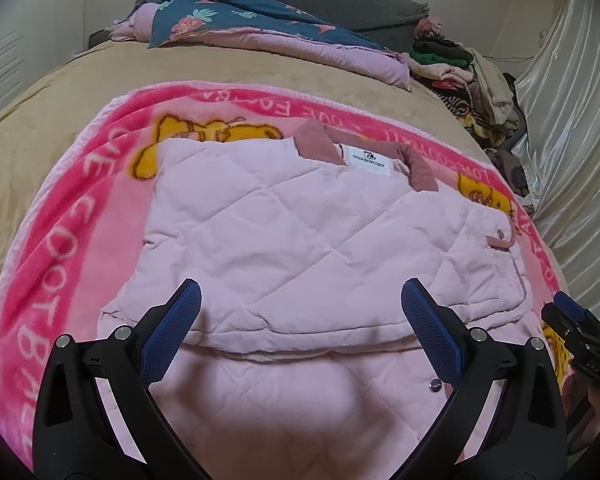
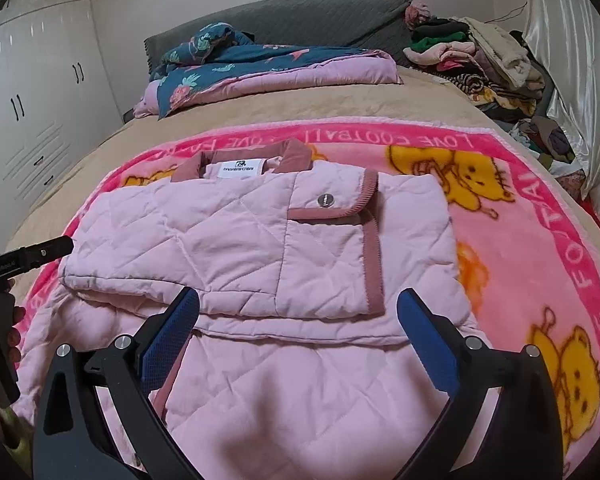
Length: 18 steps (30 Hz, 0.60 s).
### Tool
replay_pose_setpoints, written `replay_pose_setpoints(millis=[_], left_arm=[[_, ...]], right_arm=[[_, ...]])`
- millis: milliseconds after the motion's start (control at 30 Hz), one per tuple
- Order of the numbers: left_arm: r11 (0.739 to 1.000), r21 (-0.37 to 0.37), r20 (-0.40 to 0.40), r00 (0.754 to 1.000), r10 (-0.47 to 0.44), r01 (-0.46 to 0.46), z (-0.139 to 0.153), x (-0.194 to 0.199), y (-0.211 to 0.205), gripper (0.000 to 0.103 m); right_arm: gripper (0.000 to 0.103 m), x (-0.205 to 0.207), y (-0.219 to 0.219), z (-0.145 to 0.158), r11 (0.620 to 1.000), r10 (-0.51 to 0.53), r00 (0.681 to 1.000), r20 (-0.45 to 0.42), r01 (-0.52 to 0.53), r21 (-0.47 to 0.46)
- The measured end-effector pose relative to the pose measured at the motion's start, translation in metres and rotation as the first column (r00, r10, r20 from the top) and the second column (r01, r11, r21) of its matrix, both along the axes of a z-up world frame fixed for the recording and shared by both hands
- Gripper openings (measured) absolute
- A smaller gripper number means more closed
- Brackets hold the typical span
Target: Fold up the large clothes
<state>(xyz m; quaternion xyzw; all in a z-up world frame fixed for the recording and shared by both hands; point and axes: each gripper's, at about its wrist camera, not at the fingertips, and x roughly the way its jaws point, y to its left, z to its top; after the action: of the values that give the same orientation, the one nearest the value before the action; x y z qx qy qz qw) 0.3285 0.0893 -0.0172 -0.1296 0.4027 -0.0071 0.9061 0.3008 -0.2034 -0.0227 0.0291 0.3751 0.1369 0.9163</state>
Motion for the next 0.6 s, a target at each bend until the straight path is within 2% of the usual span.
replay_pose_setpoints(millis=[500, 600], left_arm=[[1.0, -0.023, 0.076, 0.997, 0.017, -0.015, 0.03, -0.032, 0.002, 0.094], [1.0, -0.021, 0.084, 0.996, -0.003, 0.005, 0.033, -0.039, -0.004, 0.094]], right_arm=[[0.099, -0.033, -0.025, 0.016, 0.998, -0.058, 0.998, 0.025, 0.057, 0.034], [0.099, -0.04, -0.031, 0.021, 0.997, -0.07, 0.997, 0.031, 0.069, 0.037]])
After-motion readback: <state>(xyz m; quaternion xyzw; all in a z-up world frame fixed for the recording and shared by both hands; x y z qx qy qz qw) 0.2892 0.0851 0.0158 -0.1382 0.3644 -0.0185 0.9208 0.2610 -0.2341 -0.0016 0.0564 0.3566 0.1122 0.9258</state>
